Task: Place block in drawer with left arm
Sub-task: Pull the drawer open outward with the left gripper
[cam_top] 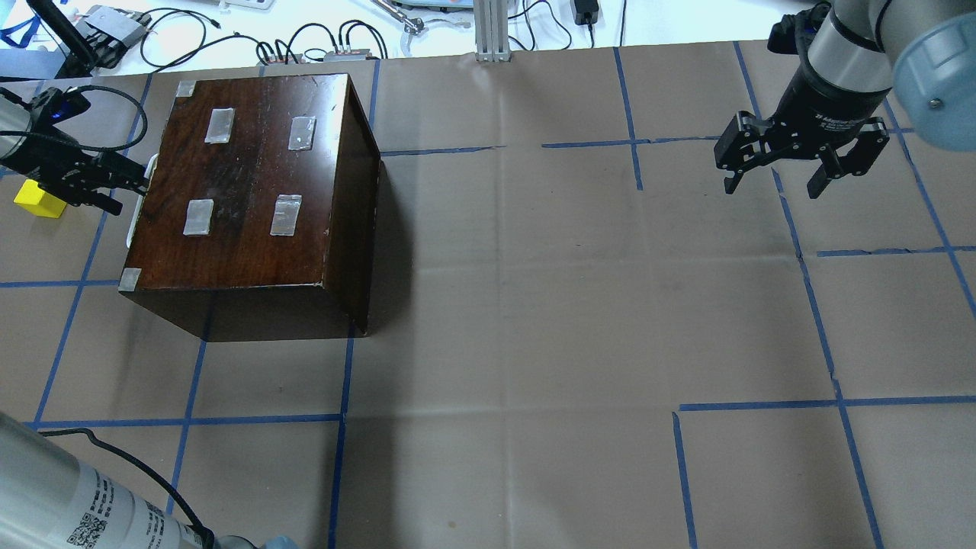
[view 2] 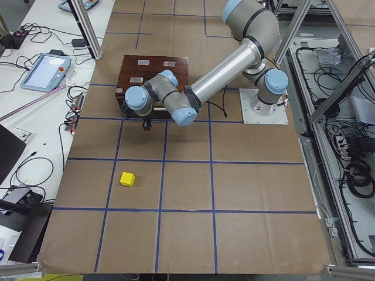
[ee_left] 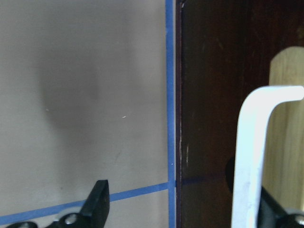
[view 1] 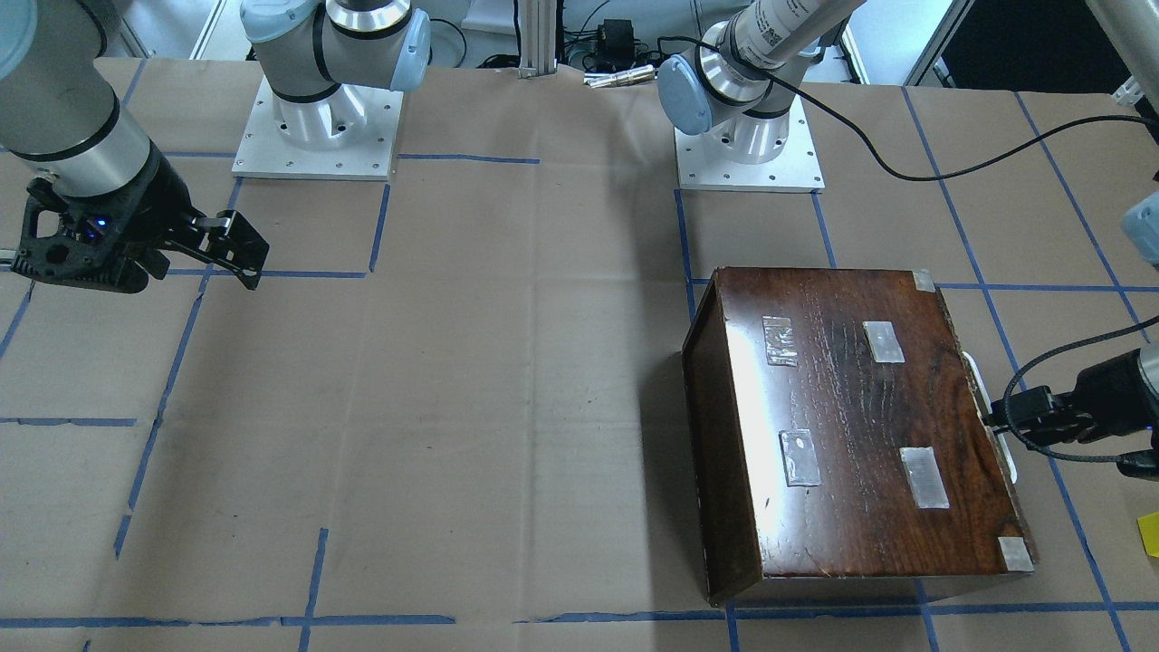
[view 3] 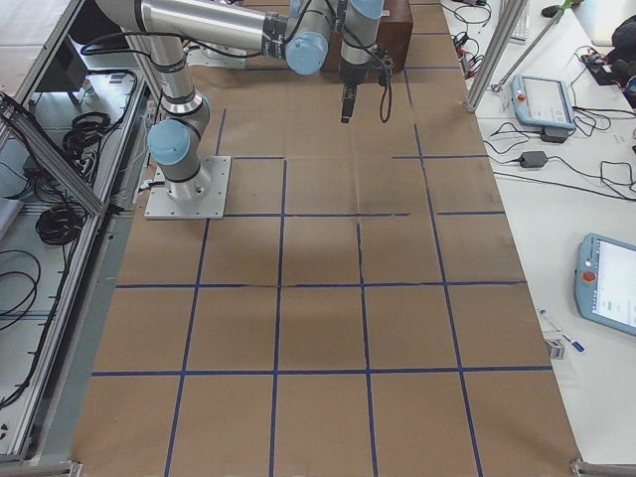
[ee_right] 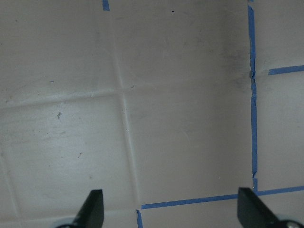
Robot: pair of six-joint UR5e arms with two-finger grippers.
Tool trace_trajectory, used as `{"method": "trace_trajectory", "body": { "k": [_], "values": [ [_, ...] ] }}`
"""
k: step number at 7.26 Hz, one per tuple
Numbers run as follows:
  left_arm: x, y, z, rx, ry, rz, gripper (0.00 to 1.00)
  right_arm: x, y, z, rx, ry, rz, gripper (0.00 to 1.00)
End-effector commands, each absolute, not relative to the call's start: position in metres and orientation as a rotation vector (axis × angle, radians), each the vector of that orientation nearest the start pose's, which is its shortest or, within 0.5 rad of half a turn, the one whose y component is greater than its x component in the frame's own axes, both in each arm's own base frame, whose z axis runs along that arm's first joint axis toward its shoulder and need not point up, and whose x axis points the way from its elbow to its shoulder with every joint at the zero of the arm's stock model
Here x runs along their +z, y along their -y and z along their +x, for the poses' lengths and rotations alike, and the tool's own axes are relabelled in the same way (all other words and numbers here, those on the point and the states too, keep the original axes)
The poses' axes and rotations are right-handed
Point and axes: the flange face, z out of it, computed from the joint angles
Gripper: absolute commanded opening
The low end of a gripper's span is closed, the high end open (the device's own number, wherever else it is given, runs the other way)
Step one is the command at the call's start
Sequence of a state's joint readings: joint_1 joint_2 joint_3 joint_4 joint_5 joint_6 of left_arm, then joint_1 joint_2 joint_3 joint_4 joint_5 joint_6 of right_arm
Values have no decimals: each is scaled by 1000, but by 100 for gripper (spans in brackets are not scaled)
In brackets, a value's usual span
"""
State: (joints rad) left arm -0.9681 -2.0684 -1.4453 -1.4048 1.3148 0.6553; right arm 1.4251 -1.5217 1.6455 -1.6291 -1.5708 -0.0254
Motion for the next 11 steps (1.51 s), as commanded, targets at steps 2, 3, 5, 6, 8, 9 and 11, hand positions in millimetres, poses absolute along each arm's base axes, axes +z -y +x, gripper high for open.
{"method": "trace_trajectory", "body": {
  "k": [2, 3, 5, 6, 8, 9, 11],
  "values": [
    [282, 619, 250, 48, -3384, 50, 98, 432, 517, 59, 103, -3129, 187, 100],
    [282, 617, 258, 43, -3383, 32, 98, 432, 517, 59, 103, -3129, 187, 100],
    [285, 611, 276, 27, -3380, -11, 98, 432, 517, 59, 105, -3128, 187, 100],
    [284, 612, 285, 19, -3378, -16, 98, 432, 517, 59, 103, -3129, 187, 100],
    [283, 610, 298, 7, -3377, 13, 98, 432, 517, 59, 103, -3129, 190, 100],
    [284, 606, 307, 1, -3375, 8, 98, 432, 517, 59, 103, -3129, 187, 100],
    [283, 601, 323, -13, -3372, 35, 98, 432, 517, 59, 103, -3129, 187, 100]
  ]
}}
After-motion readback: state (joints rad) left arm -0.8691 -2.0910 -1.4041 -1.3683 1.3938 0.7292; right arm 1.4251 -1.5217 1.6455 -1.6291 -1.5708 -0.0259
